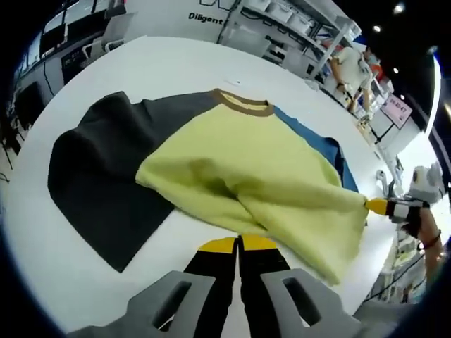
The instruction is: Fold the garment on the visible template until the final outline fits inside the template.
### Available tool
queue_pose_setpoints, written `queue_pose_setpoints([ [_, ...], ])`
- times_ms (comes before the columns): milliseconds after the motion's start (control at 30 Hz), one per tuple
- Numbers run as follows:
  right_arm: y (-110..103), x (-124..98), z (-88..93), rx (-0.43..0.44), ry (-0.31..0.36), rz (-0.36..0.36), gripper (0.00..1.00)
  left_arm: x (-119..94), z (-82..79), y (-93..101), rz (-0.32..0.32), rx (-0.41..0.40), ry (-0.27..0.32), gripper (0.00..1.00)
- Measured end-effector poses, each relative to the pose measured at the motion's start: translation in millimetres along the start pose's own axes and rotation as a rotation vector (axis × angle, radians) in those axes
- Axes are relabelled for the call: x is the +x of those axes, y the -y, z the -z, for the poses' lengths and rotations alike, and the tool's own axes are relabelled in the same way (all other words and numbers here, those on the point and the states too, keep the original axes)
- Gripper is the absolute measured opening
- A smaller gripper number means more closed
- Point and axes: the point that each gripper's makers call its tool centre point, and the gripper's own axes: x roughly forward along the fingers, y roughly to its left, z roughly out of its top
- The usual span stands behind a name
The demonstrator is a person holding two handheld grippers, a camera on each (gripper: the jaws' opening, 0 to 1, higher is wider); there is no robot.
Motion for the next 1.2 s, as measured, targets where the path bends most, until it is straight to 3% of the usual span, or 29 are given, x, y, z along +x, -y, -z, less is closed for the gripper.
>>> queue_pose_setpoints([
  [67,0,0,1.1,-0.002,-0.007,-0.002,0.00,3,-3.1,6.5,-0.002,0.134,0.007,0.05],
  [167,0,-1,1.0,0.008,-0.006,-0.007,0.00,4,-6.5,12.1,-0.001,0.253,0.023,0.13],
  [333,0,0,2.2,0.014,-0.007,-0.007,0.00,9,-5.3,18.0,0.028,0.304,0.019,0.19],
  [567,0,0,3.3,0.016,-0.013,-0.010,0.00,17,-3.4,19.9,0.035,0.437,0.009,0.27],
  [633,0,0,3.2,0.016,-0.013,-0.010,0.00,18,-5.2,21.3,0.038,0.484,0.015,0.27],
  [700,0,1,3.3,0.018,-0.014,-0.009,0.00,21,-0.5,18.2,0.019,0.510,-0.022,0.26],
  [767,0,1,3.4,0.020,-0.014,-0.008,0.00,22,-3.4,17.7,0.012,0.530,-0.003,0.23],
  [867,0,1,3.5,0.018,-0.014,-0.007,0.00,24,-5.0,16.2,0.006,0.533,-0.006,0.08],
  [1133,0,1,3.6,0.023,-0.012,-0.006,0.00,26,-5.3,15.6,0.037,0.434,-0.012,0.06],
  [1167,1,0,1.3,0.020,-0.003,-0.001,0.00,21,-3.4,16.6,0.075,0.354,-0.014,0.06],
  [1200,2,0,0.1,0.022,0.002,0.002,0.00,19,-3.3,17.2,0.091,0.336,-0.012,0.06],
])
